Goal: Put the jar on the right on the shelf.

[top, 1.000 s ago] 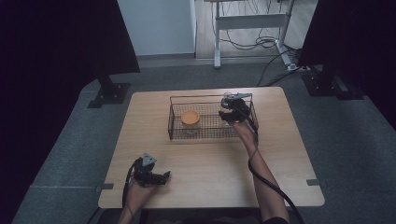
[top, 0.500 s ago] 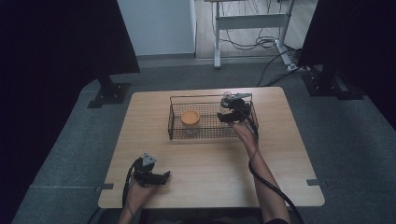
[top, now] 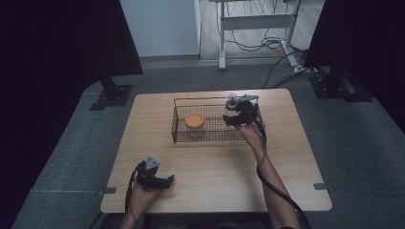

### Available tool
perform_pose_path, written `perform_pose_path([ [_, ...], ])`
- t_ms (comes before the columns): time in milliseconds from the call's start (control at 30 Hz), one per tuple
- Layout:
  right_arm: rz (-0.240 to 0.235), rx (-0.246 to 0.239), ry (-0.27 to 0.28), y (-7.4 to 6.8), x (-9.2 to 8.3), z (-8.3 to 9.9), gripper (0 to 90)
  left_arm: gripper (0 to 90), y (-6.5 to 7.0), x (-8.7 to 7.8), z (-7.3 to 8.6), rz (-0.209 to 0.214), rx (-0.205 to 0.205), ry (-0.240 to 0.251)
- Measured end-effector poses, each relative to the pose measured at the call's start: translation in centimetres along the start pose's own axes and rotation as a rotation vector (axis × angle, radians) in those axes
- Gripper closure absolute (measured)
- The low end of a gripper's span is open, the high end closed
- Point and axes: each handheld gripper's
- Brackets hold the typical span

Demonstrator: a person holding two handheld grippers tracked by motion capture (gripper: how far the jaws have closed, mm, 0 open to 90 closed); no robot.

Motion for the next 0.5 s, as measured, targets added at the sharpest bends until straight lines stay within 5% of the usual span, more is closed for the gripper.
perform_pose_path([
  [500,-0.014,-0.025,0.007,-0.5,-1.5,0.2,4.8,0.8,0.0,0.0,0.0,0.000,0.000,0.000],
])
Point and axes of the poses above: each handheld gripper's, and its own axes: x roughly forward along the jaws, z roughly out of its underside, y roughly to its right, and after that the axes turned 8 degrees about x, right-handed
